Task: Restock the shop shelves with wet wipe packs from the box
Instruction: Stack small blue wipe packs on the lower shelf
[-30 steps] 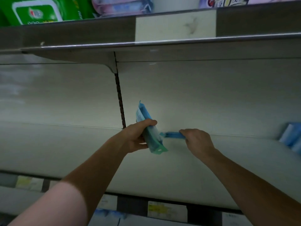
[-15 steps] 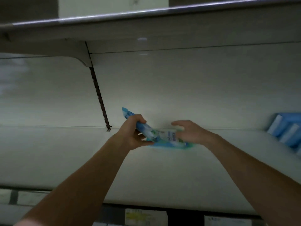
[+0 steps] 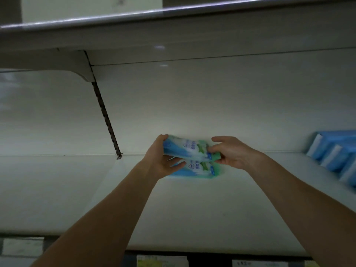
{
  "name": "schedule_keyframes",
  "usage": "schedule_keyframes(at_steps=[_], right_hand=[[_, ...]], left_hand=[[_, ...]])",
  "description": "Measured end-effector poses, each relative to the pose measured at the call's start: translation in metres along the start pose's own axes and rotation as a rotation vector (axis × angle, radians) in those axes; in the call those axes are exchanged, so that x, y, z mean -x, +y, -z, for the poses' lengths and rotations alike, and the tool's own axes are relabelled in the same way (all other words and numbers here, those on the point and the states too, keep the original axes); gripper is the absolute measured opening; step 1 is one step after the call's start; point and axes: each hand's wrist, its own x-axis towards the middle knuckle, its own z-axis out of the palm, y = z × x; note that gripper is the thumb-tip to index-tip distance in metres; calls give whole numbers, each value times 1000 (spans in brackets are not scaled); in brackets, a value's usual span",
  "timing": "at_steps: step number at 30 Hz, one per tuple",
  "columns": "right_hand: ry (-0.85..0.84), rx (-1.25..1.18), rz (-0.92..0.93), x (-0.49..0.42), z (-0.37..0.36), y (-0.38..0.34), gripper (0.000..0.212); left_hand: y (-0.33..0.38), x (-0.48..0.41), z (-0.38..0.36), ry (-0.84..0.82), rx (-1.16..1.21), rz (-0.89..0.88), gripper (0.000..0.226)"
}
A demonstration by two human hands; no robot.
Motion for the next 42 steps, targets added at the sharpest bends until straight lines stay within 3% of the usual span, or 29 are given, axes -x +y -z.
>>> schedule_keyframes(at_steps=[3,7,14,18,21,24,26,27,29,31,33,36,38,40,42], right_hand=[[51,108,25,-6,7,0,60],[114,236,64,-10,1,8,52],[211,371,80,-17,-1,24,40],[261,475,59,-18,1,27,55],[194,524,31,-16,1,27,64],[40,412,-80,-13,1,27,44],[-46,596,-150,-10,6,21,39],[-66,725,-156,-11,8,16,39],[-9,918,-71,-16,10,10,45],[22,895,35,-23,3,10,46],[-42,788,63,-23,-11,14,41],[-282,709,-112,-9,-23,17,28],[-410,784,-210,3,-24,14,27],[-224,960,-71,1,-24,9,33],[135,1177,166,-8,-22,4,36]], left_hand=[[-3,-5,5,192,-242,-65,10],[-1,-14,8,335,-542,-125,14],[5,-35,20,352,-901,-233,30],[0,-35,19,331,-998,-139,18],[-3,-29,16,284,-959,-31,17],[-4,-30,9,184,-754,-53,36],[-4,-32,8,205,-583,-115,60],[-3,-32,8,252,-590,-131,69],[-1,-28,10,329,-770,-107,60],[0,-21,10,320,-936,15,46],[1,-18,8,251,-929,94,41],[1,-21,6,144,-866,22,42],[3,-26,4,91,-872,-76,59],[7,-26,1,56,-1018,-116,66],[12,-22,4,91,-1279,-82,59]])
